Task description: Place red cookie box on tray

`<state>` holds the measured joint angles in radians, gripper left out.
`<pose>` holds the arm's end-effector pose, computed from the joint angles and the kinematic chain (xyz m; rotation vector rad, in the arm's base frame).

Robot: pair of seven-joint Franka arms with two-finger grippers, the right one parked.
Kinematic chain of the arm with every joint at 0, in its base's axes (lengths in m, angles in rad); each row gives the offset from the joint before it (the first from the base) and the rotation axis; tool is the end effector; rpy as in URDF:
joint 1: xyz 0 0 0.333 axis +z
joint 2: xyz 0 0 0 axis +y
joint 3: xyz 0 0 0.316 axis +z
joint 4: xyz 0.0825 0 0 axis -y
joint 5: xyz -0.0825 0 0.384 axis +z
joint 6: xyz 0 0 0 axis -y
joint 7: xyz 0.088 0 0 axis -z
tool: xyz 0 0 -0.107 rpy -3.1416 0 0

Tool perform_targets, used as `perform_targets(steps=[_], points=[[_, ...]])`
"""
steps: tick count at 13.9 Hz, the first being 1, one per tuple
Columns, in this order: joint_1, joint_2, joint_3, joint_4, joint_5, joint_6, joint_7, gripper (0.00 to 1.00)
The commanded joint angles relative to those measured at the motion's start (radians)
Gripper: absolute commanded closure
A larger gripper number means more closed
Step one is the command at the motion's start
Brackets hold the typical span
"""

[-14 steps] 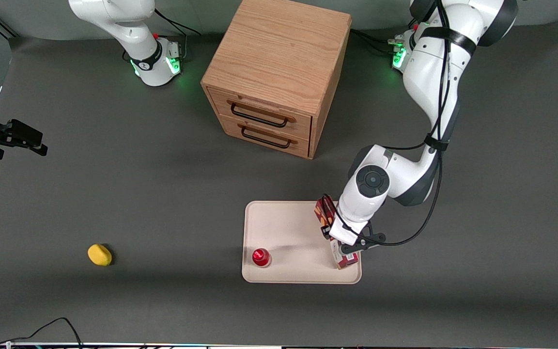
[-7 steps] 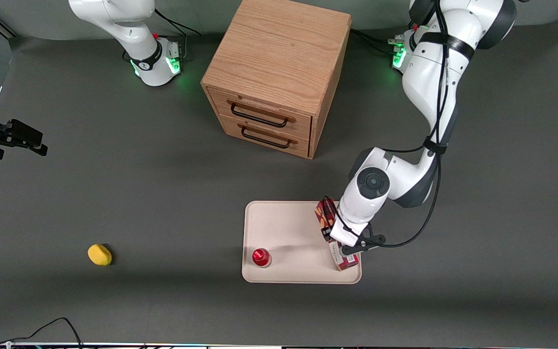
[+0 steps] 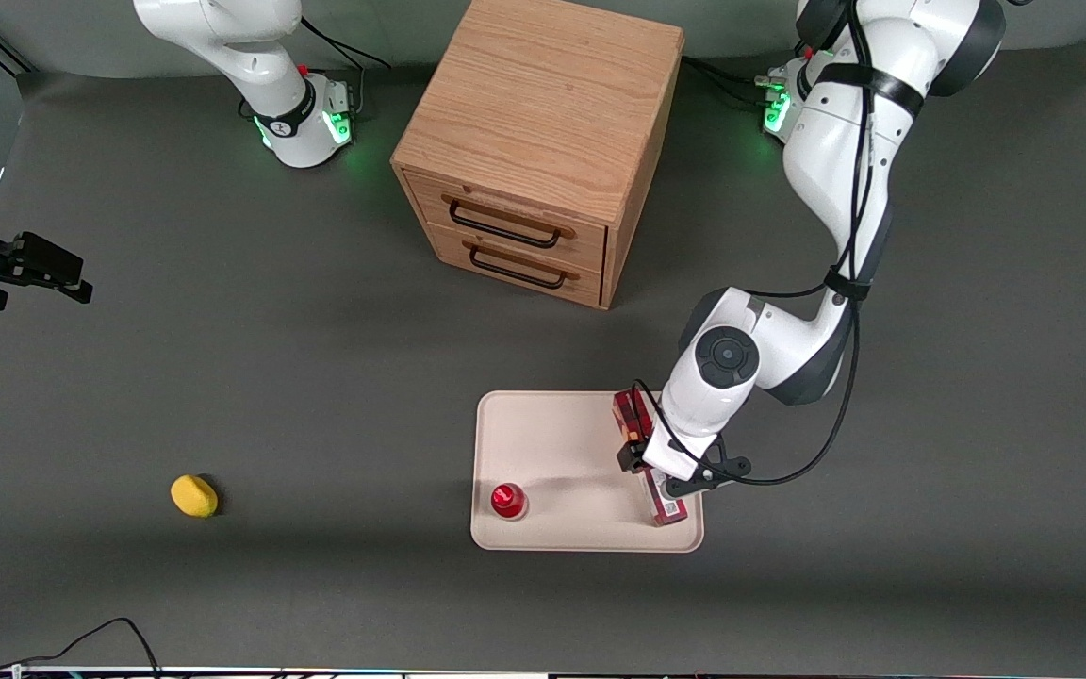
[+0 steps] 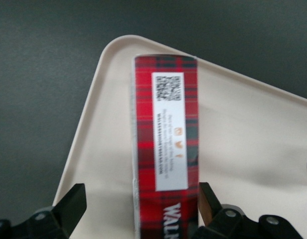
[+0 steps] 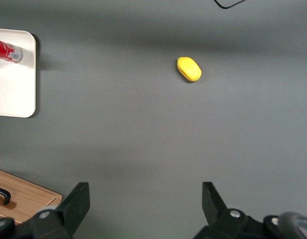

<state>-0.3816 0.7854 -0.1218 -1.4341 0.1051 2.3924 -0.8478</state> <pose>0.6602 -0.3412 0.2446 2.9811 0.4764 0.2077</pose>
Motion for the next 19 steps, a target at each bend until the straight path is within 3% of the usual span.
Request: perform_targets(steps=[1, 3, 6, 11, 15, 19], points=[[0.009, -0.095, 0.001, -0.006, 0.001, -0.155, 0.006, 0.00], [0.035, -0.159, -0.010, -0.005, -0.008, -0.296, 0.047, 0.00], [0.108, -0.289, -0.005, -0.012, -0.109, -0.508, 0.252, 0.00], [0.176, -0.516, 0.001, -0.040, -0.107, -0.836, 0.397, 0.00], [0.257, -0.736, 0.005, -0.225, -0.097, -0.871, 0.539, 0.00], [0.441, -0.955, 0.005, -0.460, -0.096, -0.820, 0.789, 0.00]])
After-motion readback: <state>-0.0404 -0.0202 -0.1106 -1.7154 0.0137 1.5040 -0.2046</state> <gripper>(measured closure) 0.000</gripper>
